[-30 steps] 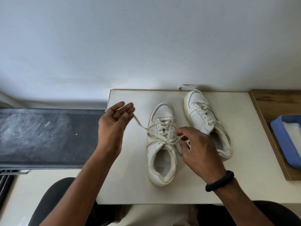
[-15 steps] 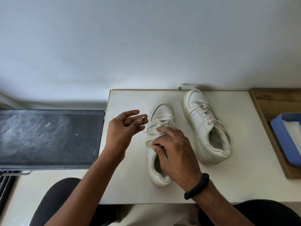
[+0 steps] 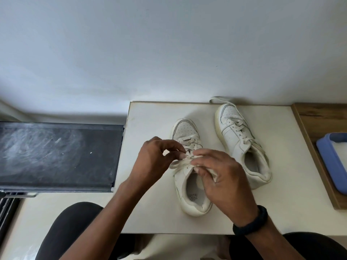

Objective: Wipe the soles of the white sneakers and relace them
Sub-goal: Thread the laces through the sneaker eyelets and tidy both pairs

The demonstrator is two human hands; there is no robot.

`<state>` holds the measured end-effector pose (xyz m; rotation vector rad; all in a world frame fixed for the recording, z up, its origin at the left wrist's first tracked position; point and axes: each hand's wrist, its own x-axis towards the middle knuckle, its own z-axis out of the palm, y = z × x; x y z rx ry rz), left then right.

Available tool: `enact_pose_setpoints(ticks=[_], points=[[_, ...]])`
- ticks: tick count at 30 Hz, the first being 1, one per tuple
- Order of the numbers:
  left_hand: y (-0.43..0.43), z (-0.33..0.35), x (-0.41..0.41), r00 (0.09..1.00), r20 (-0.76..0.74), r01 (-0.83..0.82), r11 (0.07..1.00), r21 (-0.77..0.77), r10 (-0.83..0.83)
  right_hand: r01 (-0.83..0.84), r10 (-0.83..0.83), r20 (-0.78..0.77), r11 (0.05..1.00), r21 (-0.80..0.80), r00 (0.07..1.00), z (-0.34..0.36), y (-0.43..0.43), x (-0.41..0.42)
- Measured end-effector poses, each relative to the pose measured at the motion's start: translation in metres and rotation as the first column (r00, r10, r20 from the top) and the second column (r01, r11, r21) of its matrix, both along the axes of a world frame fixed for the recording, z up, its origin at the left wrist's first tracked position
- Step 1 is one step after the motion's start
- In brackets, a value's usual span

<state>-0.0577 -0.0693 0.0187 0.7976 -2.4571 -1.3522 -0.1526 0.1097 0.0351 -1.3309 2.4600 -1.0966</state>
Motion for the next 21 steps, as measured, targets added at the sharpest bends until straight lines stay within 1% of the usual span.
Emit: enact_pose_setpoints(ticks=[3, 5, 7, 9, 11, 15, 17, 21], points=[[-0.0013, 0.0008, 0.0013, 0.998, -0.018, 0.070, 0.988, 0.138, -0.068, 0.115, -0.115, 0.059, 0.993, -0.006, 0.992, 0.0029, 0.0017, -0.0081], [-0.0009, 0.0001, 0.0022, 0.993, -0.015, 0.117, 0.985, 0.126, -0.116, 0.152, -0.151, 0.110, 0.988, -0.005, 0.982, 0.0014, -0.0001, -0.0099], [-0.0021, -0.0012, 0.0031, 0.985, -0.017, 0.172, 0.981, 0.088, -0.172, 0.164, -0.165, 0.114, 0.986, 0.024, 0.980, -0.0029, -0.0027, -0.0082], [-0.0048, -0.0012, 0.0039, 0.977, -0.031, 0.211, 0.973, 0.087, -0.210, 0.165, -0.172, 0.104, 0.984, 0.067, 0.980, -0.0055, -0.0057, -0.0054], [-0.0073, -0.0010, 0.0045, 0.975, -0.037, 0.223, 0.969, 0.112, -0.220, 0.148, -0.157, 0.094, 0.984, 0.095, 0.983, -0.0058, -0.0077, -0.0040], [-0.0075, -0.0020, 0.0043, 0.976, -0.036, 0.218, 0.966, 0.140, -0.215, 0.046, -0.060, 0.109, 0.991, 0.129, 0.992, -0.0041, -0.0053, -0.0077], [-0.0066, -0.0026, 0.0040, 0.974, -0.041, 0.225, 0.965, 0.137, -0.221, 0.024, -0.040, 0.131, 0.993, 0.119, 0.991, -0.0032, -0.0036, -0.0107], [-0.0061, -0.0008, 0.0040, 0.966, -0.062, 0.257, 0.958, 0.131, -0.251, 0.032, -0.043, 0.143, 0.996, 0.078, 0.989, -0.0041, -0.0043, -0.0115]])
